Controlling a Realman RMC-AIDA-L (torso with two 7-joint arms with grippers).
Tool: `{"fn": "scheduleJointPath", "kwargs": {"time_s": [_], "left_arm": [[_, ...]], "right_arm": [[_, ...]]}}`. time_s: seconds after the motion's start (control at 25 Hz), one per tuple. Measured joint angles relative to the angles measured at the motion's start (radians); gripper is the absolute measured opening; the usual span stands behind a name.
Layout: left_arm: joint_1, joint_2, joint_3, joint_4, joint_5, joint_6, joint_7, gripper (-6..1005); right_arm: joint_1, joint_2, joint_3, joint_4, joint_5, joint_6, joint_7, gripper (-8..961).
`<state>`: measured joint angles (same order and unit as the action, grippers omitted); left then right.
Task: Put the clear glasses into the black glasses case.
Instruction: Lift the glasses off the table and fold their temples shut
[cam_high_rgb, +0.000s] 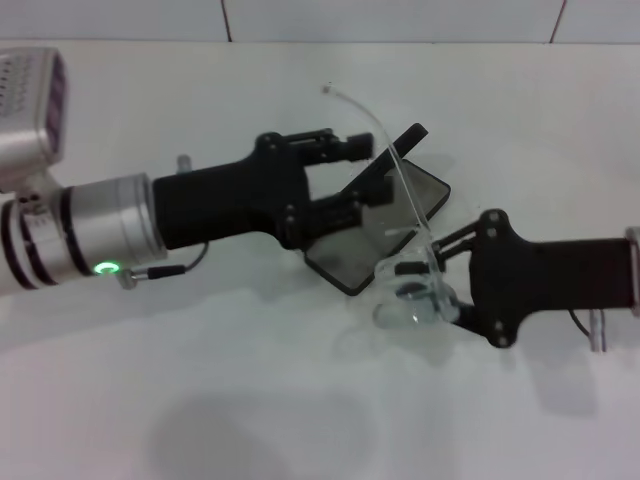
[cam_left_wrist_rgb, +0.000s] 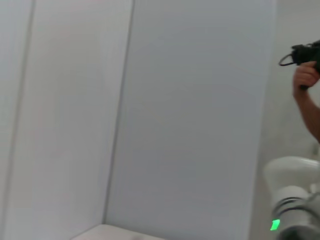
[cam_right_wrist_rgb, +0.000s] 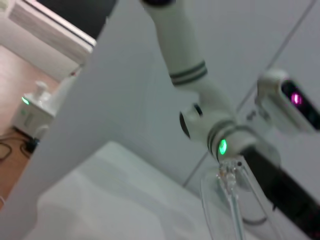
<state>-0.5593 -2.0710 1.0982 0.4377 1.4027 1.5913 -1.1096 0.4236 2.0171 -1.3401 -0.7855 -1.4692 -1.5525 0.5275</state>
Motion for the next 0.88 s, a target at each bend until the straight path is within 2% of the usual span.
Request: {"fn": "scheduleJointPath", "kwargs": {"time_s": [0.2, 0.36, 0.56, 0.6, 0.72, 0.88], "left_arm": [[0.017, 0.03, -0.007, -0.009, 0.022, -0.014, -0.012, 544], [0.009, 0.018, -0.003, -0.007, 0.03, -0.069, -0.017, 544], [-0.023, -0.008, -0.002, -0.004, 0.038, -0.091, 0.007, 544], [-0.029, -0.013, -0.002, -0.003, 0.039, -0.091, 0.017, 544], [-0.033, -0.016, -0.006, 0.003, 0.031, -0.087, 0.041, 544], [-0.024, -0.017, -0.005, 0.008, -0.002, -0.071, 0.073, 544]], "right_arm": [[-0.031, 0.0, 0.053, -0.033, 0.015, -0.167, -0.033, 123], [-0.017, 0.001, 0.059, -0.007, 0.044, -0.291, -0.047, 123], [0.069, 0.009, -0.03, 0.096, 0.072, -0.301, -0.034, 124], [0.098, 0.009, -0.046, 0.151, 0.076, -0.298, -0.023, 124], [0.159, 0.009, -0.041, 0.243, 0.085, -0.281, 0.013, 124], [0.178, 0.008, -0.037, 0.292, 0.123, -0.194, 0.103, 125]]}}
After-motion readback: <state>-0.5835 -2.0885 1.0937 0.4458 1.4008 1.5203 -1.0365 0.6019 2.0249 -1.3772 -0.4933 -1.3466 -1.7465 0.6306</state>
